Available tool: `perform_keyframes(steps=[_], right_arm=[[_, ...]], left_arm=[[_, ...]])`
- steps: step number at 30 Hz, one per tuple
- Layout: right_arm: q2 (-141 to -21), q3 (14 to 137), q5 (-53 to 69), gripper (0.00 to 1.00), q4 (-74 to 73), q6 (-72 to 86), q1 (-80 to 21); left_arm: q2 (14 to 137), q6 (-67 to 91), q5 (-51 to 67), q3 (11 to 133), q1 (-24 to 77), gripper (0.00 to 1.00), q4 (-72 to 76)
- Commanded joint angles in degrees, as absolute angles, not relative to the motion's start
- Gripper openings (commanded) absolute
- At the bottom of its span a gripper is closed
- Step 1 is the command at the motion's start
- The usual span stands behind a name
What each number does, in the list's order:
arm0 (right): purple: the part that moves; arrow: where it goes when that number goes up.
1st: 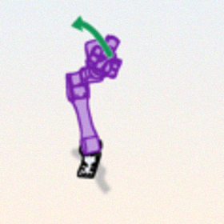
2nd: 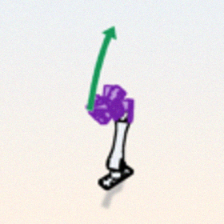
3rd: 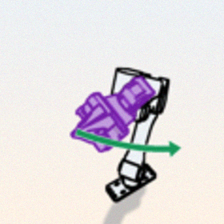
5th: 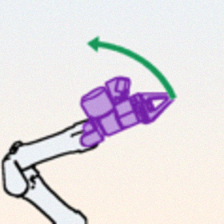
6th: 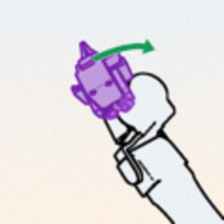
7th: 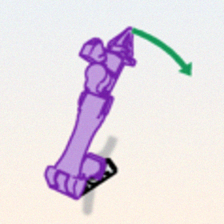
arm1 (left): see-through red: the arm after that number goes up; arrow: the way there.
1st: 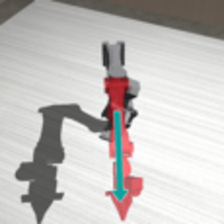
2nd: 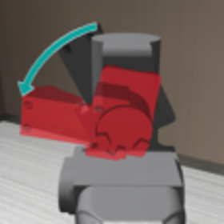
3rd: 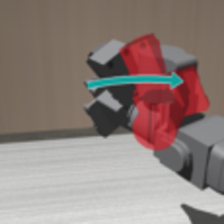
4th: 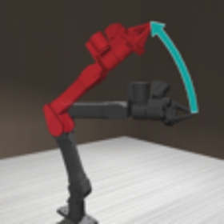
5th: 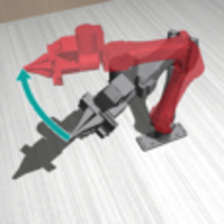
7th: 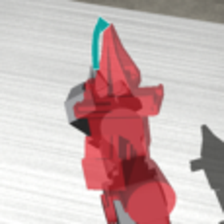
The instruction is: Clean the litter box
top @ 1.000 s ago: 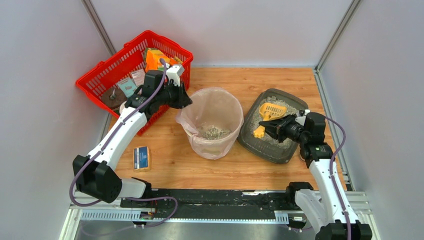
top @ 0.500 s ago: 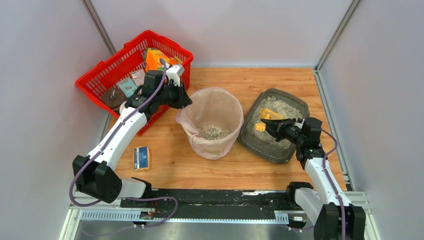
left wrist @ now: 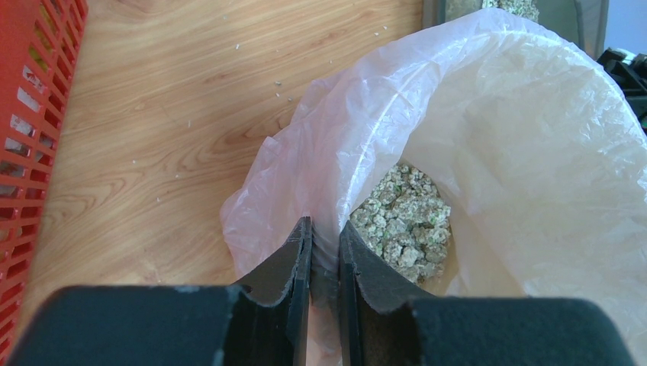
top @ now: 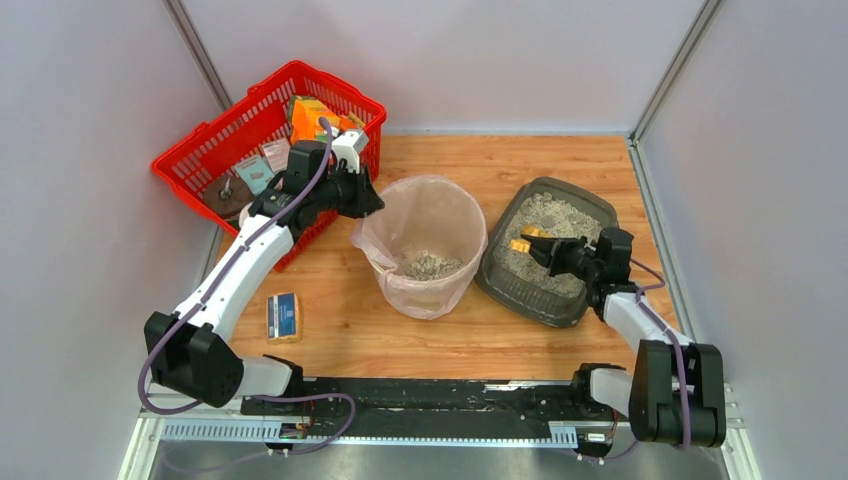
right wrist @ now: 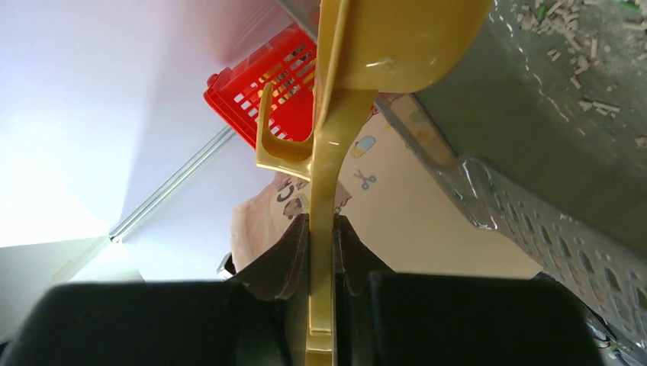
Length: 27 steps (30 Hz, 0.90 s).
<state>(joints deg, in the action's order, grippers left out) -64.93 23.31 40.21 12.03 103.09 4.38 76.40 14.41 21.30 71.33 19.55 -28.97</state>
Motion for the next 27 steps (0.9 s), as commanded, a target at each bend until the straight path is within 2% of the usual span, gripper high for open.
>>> perform_keyframes(steps=[1,5,16,18,23,27], right_arm=[[-70.29,26.19,40.78,0.00,18.71,104.15,5.62],[-74.44,28.47,43.41,0.00,21.27,104.07,6.06],[-76.99,29.71,40.87,0.00,17.22,103.44,6.77],[-75.16,29.79,41.13,0.00,16.53,103.80,6.77],[-70.32,31.99,37.97,0.00,3.44,100.55,6.86],[-68.39,31.38,38.85,0.00,4.14,103.27,6.77]], left_arm=[[74.44,15.03,25.49,72.77,20.83,0.00,-30.41],[74.27,14.85,25.05,72.77,20.83,0.00,-30.41],[73.92,14.41,24.35,72.86,20.83,0.00,-30.59],[73.92,14.33,24.17,72.86,20.83,0.00,-30.67],[73.74,14.50,24.52,72.86,20.83,0.00,-30.59],[73.74,14.50,24.52,72.86,20.83,0.00,-30.59]])
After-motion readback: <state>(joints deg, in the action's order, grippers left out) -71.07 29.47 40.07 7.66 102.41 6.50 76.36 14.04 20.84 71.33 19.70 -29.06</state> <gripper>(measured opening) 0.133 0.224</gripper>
